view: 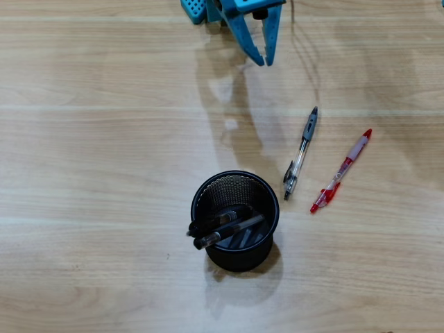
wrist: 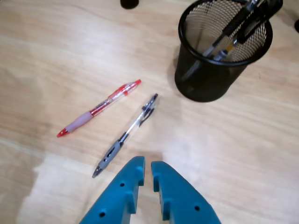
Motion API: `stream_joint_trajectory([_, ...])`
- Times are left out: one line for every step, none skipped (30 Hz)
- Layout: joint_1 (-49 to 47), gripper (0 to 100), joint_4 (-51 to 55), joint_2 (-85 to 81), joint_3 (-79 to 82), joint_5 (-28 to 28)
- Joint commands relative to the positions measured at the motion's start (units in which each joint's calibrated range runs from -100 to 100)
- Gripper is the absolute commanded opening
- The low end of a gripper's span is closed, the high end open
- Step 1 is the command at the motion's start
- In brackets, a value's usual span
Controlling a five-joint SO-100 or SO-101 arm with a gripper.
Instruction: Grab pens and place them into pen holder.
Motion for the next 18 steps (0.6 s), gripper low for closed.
stream_joint_trajectory([-1.1, 2, 0.6, -6.1, 6.7, -2.7])
stream_joint_trajectory([-2.1, 2, 0.6, -6.8, 8.4, -3.8])
stream_joint_trajectory([-3.0, 2, 0.5, -7.3, 9.7, -4.8])
stream_joint_trajectory([-3.8, 2, 0.1, -7.4, 10.6, -5.5])
stream_joint_trajectory([-4.7, 2, -0.3, -7.3, 11.1, -6.1])
stream_joint_trajectory([-5.7, 2, -0.4, -7.0, 11.0, -6.7])
stream_joint_trajectory([-6.7, 2, -0.4, -6.4, 10.6, -7.4])
stream_joint_trajectory([-8.8, 2, -0.4, -4.6, 9.1, -8.9])
stream_joint_trajectory([-9.9, 2, -0.4, -3.3, 8.0, -9.7])
stream_joint_trajectory([-11.1, 2, -0.3, -1.6, 6.6, -10.4])
stream_joint_trajectory([-12.3, 2, -0.2, 0.3, 4.9, -11.1])
stream_joint_trajectory([-13.4, 2, 0.0, 2.6, 3.2, -11.6])
stream_joint_trajectory([-14.4, 2, 0.2, 5.0, 1.2, -12.0])
stream_joint_trajectory([-15.4, 2, 0.4, 7.6, -0.7, -12.4])
stream_joint_trajectory([-16.2, 2, 0.4, 10.2, -2.6, -12.6])
stream_joint_trajectory([-16.8, 2, 0.4, 12.6, -4.5, -12.9])
stream_joint_trajectory([-17.4, 2, 0.4, 15.0, -6.3, -13.2])
stream_joint_trajectory([-17.8, 2, 0.4, 17.4, -8.0, -13.5])
